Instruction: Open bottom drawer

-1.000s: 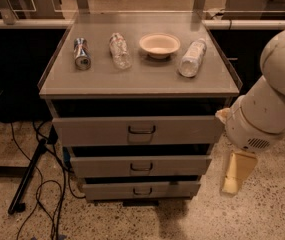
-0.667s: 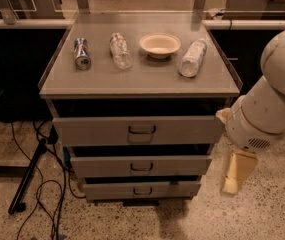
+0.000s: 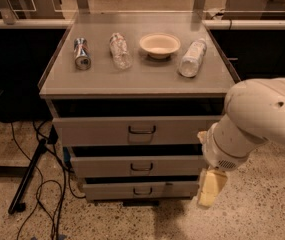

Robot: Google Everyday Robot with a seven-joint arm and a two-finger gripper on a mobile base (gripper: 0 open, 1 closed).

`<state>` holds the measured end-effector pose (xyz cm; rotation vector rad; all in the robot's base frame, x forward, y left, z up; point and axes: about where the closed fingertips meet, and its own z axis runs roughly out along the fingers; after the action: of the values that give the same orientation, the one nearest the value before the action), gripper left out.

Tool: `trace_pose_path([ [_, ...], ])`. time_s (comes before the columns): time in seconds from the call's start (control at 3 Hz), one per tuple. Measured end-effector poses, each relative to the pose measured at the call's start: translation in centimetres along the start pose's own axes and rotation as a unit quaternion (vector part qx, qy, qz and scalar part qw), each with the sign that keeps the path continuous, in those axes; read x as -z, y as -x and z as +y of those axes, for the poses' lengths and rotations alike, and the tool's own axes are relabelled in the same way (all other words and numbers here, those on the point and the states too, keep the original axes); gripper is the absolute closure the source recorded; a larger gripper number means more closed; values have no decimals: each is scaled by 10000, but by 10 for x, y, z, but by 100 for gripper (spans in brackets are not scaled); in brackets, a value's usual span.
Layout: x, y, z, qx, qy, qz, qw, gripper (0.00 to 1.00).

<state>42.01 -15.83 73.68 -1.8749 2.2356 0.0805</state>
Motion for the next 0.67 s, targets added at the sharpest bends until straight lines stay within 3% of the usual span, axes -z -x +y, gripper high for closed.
trace_pose_path([
  [0.33,-40,-2,2,-16,197,-21,9998,0],
  [0.67,-40,-2,2,-16,198,-21,9998,0],
])
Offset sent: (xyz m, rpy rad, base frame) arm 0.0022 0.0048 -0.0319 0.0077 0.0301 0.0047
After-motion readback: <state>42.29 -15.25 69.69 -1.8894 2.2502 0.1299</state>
